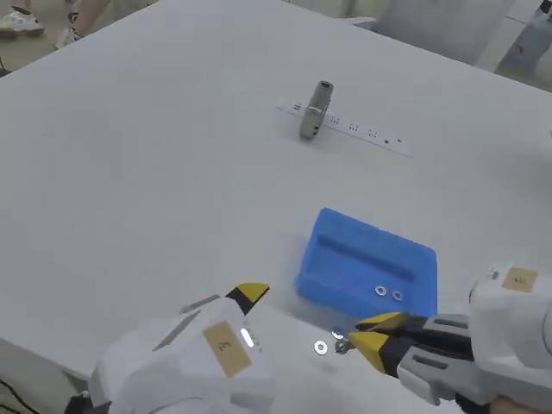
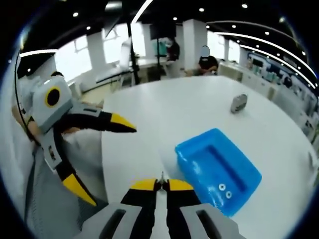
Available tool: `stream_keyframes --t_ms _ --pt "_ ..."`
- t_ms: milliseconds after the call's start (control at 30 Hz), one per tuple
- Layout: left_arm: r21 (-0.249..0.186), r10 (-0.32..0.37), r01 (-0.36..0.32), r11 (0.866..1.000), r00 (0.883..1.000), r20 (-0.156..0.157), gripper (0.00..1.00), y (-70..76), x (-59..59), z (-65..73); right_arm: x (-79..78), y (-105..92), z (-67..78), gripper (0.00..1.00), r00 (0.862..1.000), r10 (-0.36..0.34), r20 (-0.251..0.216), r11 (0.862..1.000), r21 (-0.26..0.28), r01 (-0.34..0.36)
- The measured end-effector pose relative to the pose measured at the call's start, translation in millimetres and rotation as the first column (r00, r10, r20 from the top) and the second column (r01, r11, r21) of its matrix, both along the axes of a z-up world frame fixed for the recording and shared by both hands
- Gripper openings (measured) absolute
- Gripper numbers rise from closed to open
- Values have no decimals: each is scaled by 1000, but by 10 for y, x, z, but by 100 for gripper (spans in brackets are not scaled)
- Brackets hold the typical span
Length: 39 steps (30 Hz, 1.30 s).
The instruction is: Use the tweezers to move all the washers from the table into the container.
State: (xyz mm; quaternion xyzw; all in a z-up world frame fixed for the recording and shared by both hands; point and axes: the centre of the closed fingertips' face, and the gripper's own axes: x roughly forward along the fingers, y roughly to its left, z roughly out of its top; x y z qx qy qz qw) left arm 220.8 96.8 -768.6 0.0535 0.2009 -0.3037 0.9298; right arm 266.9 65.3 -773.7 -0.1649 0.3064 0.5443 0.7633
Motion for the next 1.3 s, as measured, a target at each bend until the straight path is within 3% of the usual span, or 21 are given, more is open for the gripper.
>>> stream_keyframes --t_ms 167,267,333,533,633,733,933,1100,1167,1300 --pt "22 -9 9 1000 1000 4 81 -9 -6 -12 206 57 335 3 998 -57 -18 990 127 58" --pt "17 8 -8 1000 1000 5 81 18 9 -5 347 60 488 3 988 -123 -90 963 232 141" --pt "12 15 -15 1000 1000 6 82 29 16 2 449 18 517 3 980 -159 -119 949 254 185" --pt "18 22 -22 1000 1000 16 82 43 25 13 697 -160 362 3 972 -212 -101 963 148 226" --pt "11 30 -31 999 999 15 82 56 34 14 802 -207 275 3 965 -236 -114 962 112 249" --pt "16 27 -27 1000 1000 12 82 53 31 4 869 -256 113 3 957 -253 -144 965 35 261" --pt "22 37 -37 999 999 1 81 76 36 -24 963 -196 -119 3 965 -226 -132 973 -67 219" --pt "-26 51 -51 998 998 24 85 78 54 54 993 -108 -273 3 969 -201 -146 977 -104 187" --pt "-21 51 -50 999 999 11 85 78 50 26 1007 -110 -302 3 973 -192 -130 976 -129 176" --pt "-12 43 -42 999 999 15 85 65 46 24 1032 -135 -338 3 979 -182 -96 972 -166 164"
